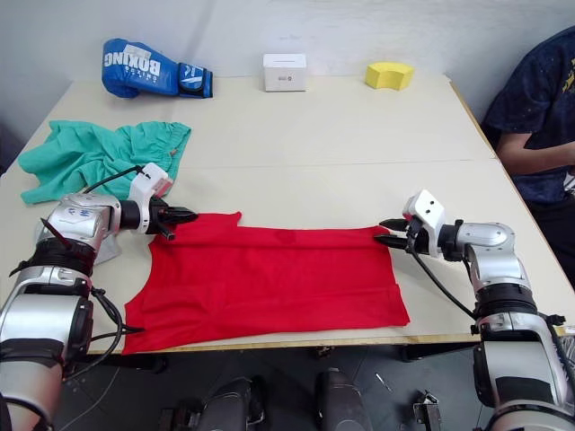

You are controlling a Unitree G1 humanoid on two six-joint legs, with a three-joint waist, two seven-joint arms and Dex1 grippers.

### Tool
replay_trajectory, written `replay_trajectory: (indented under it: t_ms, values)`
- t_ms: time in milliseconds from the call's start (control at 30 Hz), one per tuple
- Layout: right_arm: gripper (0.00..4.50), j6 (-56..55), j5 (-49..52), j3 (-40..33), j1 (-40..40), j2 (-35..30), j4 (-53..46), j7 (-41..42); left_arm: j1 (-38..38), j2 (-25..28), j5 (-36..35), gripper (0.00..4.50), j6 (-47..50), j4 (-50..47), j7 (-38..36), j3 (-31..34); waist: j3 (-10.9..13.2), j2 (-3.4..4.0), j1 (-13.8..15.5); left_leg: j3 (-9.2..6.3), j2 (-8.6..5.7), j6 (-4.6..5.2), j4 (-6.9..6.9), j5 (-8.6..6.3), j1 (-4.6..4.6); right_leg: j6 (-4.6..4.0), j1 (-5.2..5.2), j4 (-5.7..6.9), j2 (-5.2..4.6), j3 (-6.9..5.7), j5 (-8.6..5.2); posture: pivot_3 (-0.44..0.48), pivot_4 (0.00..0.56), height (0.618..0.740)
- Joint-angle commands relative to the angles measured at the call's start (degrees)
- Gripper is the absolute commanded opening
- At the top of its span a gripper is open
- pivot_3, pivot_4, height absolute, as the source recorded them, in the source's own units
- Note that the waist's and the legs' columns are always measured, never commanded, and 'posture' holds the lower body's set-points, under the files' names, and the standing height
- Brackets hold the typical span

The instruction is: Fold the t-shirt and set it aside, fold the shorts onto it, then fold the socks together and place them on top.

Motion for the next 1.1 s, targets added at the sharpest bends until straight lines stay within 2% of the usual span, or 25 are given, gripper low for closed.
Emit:
replay_trajectory:
  t_ms: [33,67,167,267,367,500,633,700,900,1100]
  values:
    - [0.36,-1.16,0.69,-0.75,-0.55,-0.52,-0.64,1.07,1.04,0.62,-0.11,0.0,-1.71,-1.93,-0.14,0.74,0.0,0.0,-0.01,0.0,0.0,0.0,0.0,0.0,0.0,0.0,0.0,0.0,0.0,0.0,0.0,0.0,0.15,0.74]
    - [0.04,-1.38,0.62,-0.71,-0.38,-0.62,-0.66,1.22,1.27,0.69,-0.03,0.0,-2.32,-2.22,-0.08,0.78,0.0,0.0,-0.01,0.0,0.01,0.0,0.0,0.0,0.0,0.0,0.0,0.0,0.0,0.0,0.0,0.0,0.15,0.74]
    - [0.04,-3.69,0.93,-1.46,-0.02,-0.5,-1.16,0.7,1.86,1.78,0.36,0.0,-3.81,-3.07,0.49,1.12,0.0,0.0,0.0,0.0,0.01,0.0,0.0,0.0,0.0,0.0,0.0,0.0,0.0,0.0,0.0,0.0,0.15,0.74]
    - [0.04,-17.63,-1.93,-0.84,0.81,-1.71,-1.03,-0.81,3.55,4.06,-0.57,0.0,-9.64,-6.05,-1.14,2.47,0.0,0.0,-0.22,0.02,0.04,0.0,-0.02,0.0,0.0,0.0,-0.02,-0.01,0.01,0.02,0.0,0.0,0.15,0.74]
    - [0.04,-27.69,-2.73,-1.22,2.83,-2.65,0.5,-1.57,8.56,5.78,-3.18,0.0,-21.45,-13.21,-4.88,4.75,0.0,0.0,-0.16,0.08,0.07,-0.01,-0.06,0.0,0.0,0.0,-0.07,-0.01,0.02,0.06,0.0,0.0,0.15,0.74]
    - [0.04,-39.22,-4.51,-1.14,5.44,-3.14,3.16,-4.79,15.46,8.26,-2.27,0.0,-37.32,-18.01,-5.38,5.87,0.0,0.0,-0.12,0.13,0.06,-0.01,-0.03,-0.01,0.04,0.0,-0.04,-0.01,-0.01,0.14,0.0,0.0,0.15,0.74]
    - [0.04,-49.19,-9.73,-0.14,8.22,-3.52,6.3,-12.03,20.84,10.0,0.69,0.0,-63.22,-17.25,2.65,9.06,0.0,0.0,-0.14,0.14,0.07,0.01,-0.02,-0.02,0.1,0.0,-0.01,-0.03,-0.04,0.18,0.0,0.0,0.15,0.74]
    - [0.04,-52.76,-12.57,0.72,9.73,-3.62,7.59,-15.34,25.46,12.14,2.38,0.0,-72.51,-18.51,2.85,8.53,-0.01,0.01,-0.22,0.14,0.06,0.04,-0.03,-0.04,0.1,0.0,-0.01,-0.04,-0.07,0.19,0.0,0.0,0.15,0.74]
    - [0.04,-58.59,-18.0,2.31,12.39,-4.39,10.31,-24.4,34.32,15.78,7.23,0.0,-87.91,-21.71,8.36,8.61,-0.04,-0.03,-0.35,0.2,0.08,0.07,-0.12,-0.08,0.18,-0.01,0.03,-0.11,-0.07,0.27,0.0,0.0,0.15,0.74]
    - [0.04,-60.15,-19.71,3.74,12.63,-4.95,11.81,-28.89,40.12,18.03,12.39,0.0,-93.04,-20.0,14.77,9.0,-0.07,-0.07,-0.32,0.19,0.09,0.19,-0.13,-0.19,0.24,-0.01,0.13,-0.16,-0.1,0.27,0.0,0.0,0.15,0.74]
